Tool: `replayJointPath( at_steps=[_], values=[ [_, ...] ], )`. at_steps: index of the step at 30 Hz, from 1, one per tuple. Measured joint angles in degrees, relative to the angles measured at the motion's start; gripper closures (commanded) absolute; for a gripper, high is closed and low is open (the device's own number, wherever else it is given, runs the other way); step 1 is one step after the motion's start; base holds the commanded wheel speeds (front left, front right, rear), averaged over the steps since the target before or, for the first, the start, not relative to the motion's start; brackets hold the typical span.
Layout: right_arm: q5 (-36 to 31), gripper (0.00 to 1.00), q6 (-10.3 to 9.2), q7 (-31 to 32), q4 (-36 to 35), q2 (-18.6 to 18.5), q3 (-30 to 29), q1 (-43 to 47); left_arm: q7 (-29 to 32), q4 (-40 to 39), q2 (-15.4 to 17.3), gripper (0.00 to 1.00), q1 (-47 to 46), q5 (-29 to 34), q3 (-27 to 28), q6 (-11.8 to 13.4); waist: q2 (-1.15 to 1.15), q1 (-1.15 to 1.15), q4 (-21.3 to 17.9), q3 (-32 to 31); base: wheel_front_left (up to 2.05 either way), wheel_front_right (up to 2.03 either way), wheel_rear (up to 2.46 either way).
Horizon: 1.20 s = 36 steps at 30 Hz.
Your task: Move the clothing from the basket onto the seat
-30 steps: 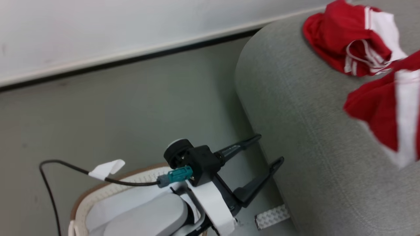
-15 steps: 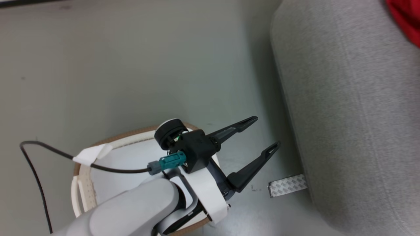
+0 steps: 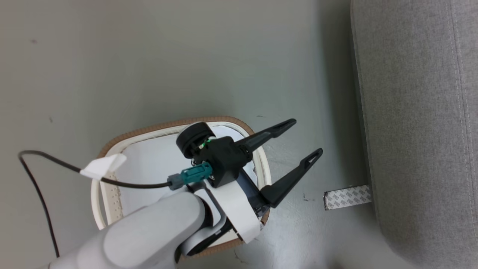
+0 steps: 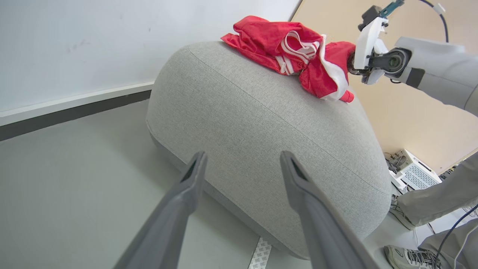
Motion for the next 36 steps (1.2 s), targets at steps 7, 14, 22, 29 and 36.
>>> replayJointPath(
  at_steps=[7, 14, 22, 29, 36],
  values=[
    [0.6, 0.0, 0.0, 4.1, 0.3, -0.3, 0.9, 2.3, -1.4, 1.9, -0.9, 0.0, 1.1, -0.8, -0.3, -0.2, 0.0, -0.01, 0.3, -2.9, 0.0, 0.0, 0.0],
    [1.6, 0.0, 0.0, 7.6, -7.3, -3.0, 5.4, 7.7, -2.4, 3.4, -1.1, 0.0, 2.2, -1.4, -0.1, 0.2, 0.0, -0.01, -0.2, -6.9, 0.0, 0.0, 0.0],
    [2.9, 0.0, 0.0, 11.3, -20.5, -8.2, 7.8, 12.8, -4.8, 4.7, -0.7, 0.0, 5.9, -3.6, 2.0, 1.6, 0.0, -0.02, -0.5, -14.7, 0.0, 0.0, 0.0],
    [6.6, 0.0, -0.01, 11.2, -27.0, -11.1, 11.6, 12.2, -6.0, 3.9, 0.2, 0.0, 9.4, -4.8, 5.0, 3.9, 0.0, -0.03, 0.3, -23.0, 0.0, 0.0, 0.0],
    [9.3, 0.0, -0.01, 4.8, -31.8, -8.0, 18.1, 10.6, -6.4, 1.4, 3.4, 0.0, 14.4, -8.3, 11.9, 10.4, 0.0, -0.04, 3.0, -29.6, 0.0, 0.0, 0.0]
  ],
)
